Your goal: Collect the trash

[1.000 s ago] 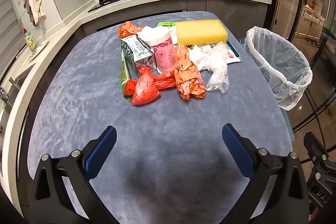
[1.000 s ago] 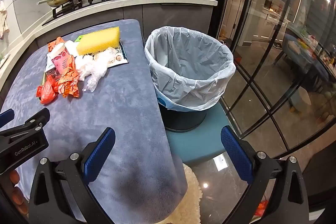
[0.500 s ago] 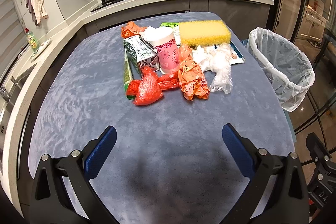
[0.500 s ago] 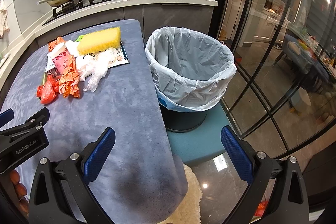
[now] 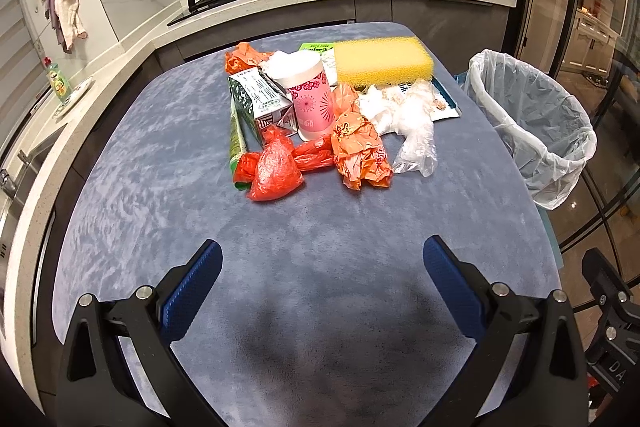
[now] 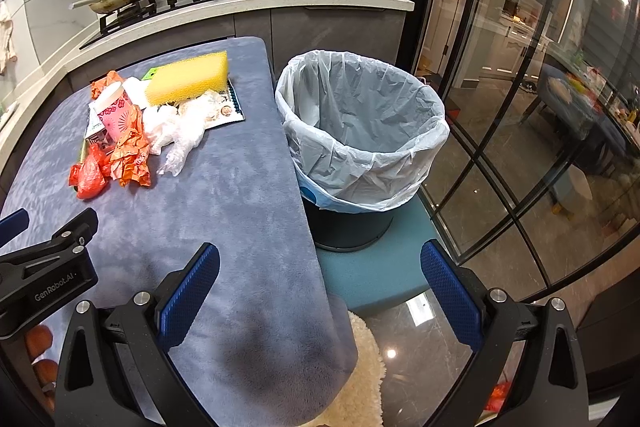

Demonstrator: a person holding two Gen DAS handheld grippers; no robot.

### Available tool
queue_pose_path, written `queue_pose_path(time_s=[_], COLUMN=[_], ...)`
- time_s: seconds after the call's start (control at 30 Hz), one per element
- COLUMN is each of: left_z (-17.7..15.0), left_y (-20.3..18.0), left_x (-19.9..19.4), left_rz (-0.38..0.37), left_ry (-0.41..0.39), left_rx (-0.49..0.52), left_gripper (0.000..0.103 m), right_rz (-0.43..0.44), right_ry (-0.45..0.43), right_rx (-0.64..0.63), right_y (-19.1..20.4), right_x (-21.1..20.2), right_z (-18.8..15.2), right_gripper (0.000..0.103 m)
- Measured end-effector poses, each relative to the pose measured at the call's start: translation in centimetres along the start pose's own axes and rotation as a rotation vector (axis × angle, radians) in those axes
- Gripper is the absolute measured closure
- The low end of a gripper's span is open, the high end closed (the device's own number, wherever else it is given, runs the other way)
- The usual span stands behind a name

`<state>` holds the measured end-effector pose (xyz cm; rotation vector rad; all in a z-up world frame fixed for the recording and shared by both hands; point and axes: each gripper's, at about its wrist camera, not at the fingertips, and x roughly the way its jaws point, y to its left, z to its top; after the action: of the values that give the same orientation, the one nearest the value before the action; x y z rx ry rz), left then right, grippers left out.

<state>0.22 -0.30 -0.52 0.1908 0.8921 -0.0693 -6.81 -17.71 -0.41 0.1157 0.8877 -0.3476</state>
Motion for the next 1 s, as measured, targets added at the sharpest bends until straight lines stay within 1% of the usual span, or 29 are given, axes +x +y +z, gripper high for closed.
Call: queue_pose_path(time_s=[0.57,0.7,1.0], left_z=[-0.31,-0.38,-0.38], left_y=[-0.13,-0.21,-0.32], left_x=[0.17,0.02,-0.14], left_rz=[-0.015,-0.028,-0.029], left_ry=[0.017,0.015,0.011], left_rx=[0.009,0.016,0.017], left_gripper=[0.007,0.007,0.007], right_rz=[-0.001,0.0,-0.001], right_ry=[0.0,0.0,-0.002], right_rx=[0.002,0.001,0.003], right_y=[0.0,0.01,-0.08], right_x=[0.03,0.02,0.01], right_z=[-0.04,-0.04,0.0], right_gripper=[0.007,0.007,0.007])
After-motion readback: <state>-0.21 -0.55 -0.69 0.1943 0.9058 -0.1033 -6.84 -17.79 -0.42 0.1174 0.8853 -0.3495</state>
